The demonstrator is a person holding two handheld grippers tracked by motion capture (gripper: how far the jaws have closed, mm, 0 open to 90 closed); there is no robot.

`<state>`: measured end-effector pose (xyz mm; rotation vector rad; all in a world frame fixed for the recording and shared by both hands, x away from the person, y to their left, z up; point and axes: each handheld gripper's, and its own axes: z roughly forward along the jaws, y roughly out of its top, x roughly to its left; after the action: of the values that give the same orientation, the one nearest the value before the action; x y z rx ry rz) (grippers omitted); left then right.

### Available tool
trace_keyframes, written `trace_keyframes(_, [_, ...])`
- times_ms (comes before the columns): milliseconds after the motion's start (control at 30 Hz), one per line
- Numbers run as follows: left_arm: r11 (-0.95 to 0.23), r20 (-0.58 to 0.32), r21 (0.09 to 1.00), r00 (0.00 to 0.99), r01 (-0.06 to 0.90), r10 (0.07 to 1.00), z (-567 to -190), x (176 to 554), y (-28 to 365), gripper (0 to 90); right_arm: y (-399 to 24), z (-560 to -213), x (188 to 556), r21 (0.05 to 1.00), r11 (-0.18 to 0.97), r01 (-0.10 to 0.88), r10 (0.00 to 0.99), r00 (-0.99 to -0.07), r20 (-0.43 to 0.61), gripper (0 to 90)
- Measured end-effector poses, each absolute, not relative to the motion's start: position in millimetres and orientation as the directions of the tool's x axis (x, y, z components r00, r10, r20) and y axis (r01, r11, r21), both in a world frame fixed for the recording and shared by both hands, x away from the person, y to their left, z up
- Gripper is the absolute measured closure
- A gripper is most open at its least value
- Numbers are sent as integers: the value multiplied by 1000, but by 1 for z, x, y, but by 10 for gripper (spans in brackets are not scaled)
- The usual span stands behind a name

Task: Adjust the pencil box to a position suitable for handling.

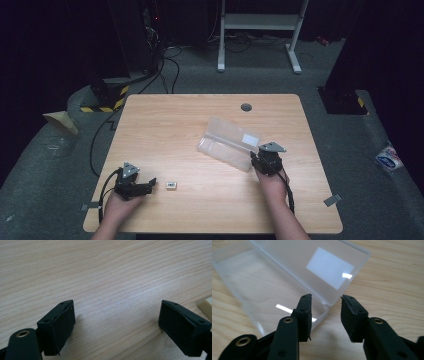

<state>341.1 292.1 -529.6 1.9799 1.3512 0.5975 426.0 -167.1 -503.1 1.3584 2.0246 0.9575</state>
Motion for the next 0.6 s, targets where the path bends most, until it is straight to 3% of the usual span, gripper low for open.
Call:
trace_keyframes(167, [-252, 8, 734, 363, 631, 932, -530, 341, 292, 142, -160, -507, 415, 771, 218, 599, 925, -379, 33, 563])
trace_keyframes(467, [-256, 8, 733, 369, 630, 929, -529, 342, 293, 144, -162, -514, 428, 737, 254, 626, 929, -371, -5, 714])
trace_keyframes(600, [-255, 7, 733, 369, 630, 929, -530, 342, 293, 144, -166, -513, 438, 735, 249, 631, 934, -358, -9, 713])
